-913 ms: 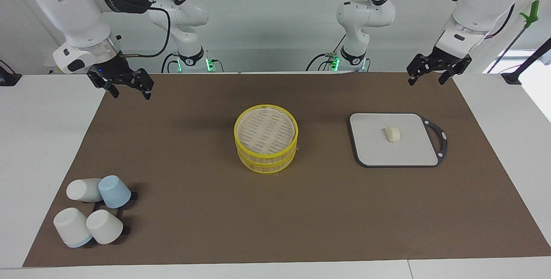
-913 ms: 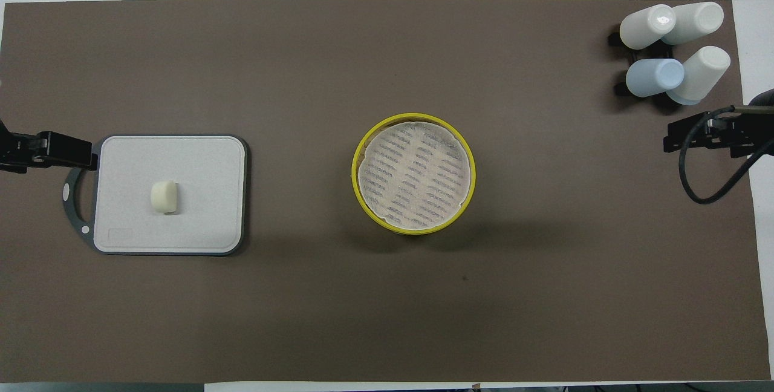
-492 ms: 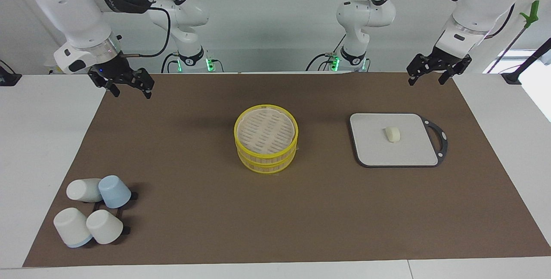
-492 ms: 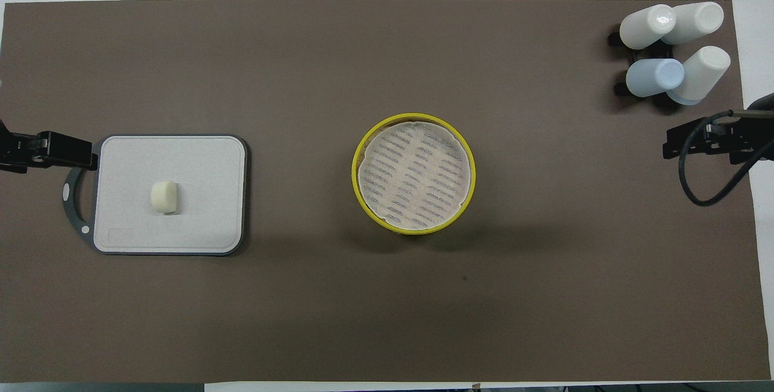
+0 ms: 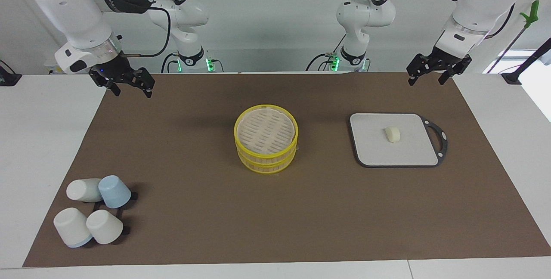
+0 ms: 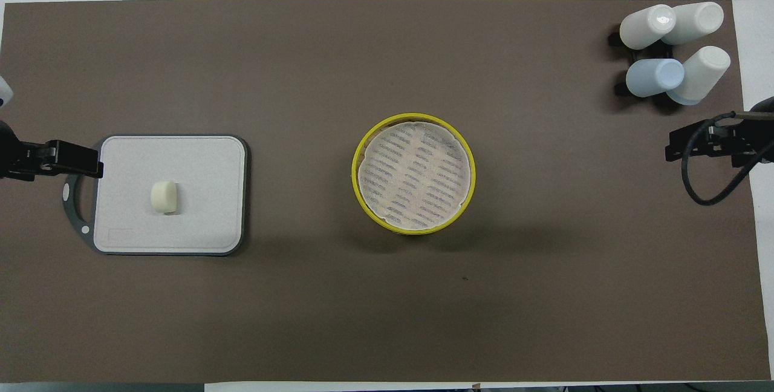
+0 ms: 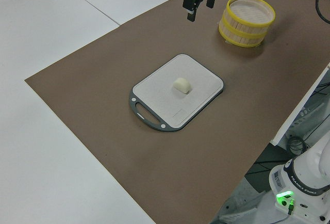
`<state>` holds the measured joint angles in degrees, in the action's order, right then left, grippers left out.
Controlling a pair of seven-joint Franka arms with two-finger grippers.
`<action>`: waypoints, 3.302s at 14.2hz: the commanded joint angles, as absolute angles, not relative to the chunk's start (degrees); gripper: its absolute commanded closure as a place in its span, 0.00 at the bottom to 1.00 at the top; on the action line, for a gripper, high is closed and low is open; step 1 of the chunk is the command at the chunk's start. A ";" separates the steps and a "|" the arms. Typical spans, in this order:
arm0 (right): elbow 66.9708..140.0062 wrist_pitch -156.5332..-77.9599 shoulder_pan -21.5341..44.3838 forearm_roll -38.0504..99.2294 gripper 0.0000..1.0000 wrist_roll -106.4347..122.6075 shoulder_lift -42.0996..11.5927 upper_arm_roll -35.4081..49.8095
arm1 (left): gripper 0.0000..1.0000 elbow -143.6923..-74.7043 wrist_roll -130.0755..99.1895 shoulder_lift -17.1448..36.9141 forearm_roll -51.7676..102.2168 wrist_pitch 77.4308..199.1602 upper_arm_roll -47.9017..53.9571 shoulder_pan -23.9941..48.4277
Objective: Place bun in steamer
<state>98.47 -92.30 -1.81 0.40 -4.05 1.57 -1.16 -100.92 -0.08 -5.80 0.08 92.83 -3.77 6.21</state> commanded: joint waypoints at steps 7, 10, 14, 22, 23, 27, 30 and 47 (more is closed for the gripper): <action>104.85 -105.63 4.99 1.14 0.00 -11.83 -0.07 0.53 | 0.00 -129.09 1.40 -13.01 0.53 115.47 -3.43 4.83; 99.61 -106.52 10.70 1.41 0.00 -20.73 -6.30 0.53 | 0.00 -132.88 2.20 -8.89 0.53 123.46 -3.43 4.66; 93.08 -107.05 15.89 1.49 0.00 -25.91 -13.09 0.44 | 0.00 -134.12 2.20 -3.09 0.53 131.29 -3.43 3.34; 74.46 -106.27 26.27 1.94 0.00 -38.74 -29.95 -0.17 | 0.00 -136.14 2.11 1.76 0.53 139.22 -3.43 3.25; 73.14 -106.17 27.41 1.15 0.01 -40.15 -31.36 -0.26 | 0.01 -136.23 2.11 1.84 0.53 139.31 -3.34 3.25; 70.40 -106.17 32.16 -1.23 0.01 -46.30 -34.89 -0.44 | 0.09 -136.32 2.11 1.93 0.61 139.13 -3.34 3.34; 70.40 -105.91 34.27 -0.62 0.01 -47.37 -34.80 0.00 | 0.27 -136.32 2.11 1.93 0.62 139.13 -3.34 3.34; 76.64 -106.96 38.50 0.79 0.05 -41.04 -33.05 0.26 | 0.71 -133.60 2.02 2.29 0.62 136.41 -3.34 3.43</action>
<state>74.84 -105.92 38.59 0.84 -42.22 -34.25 0.29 -134.77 1.16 2.21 0.08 137.55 -3.75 4.03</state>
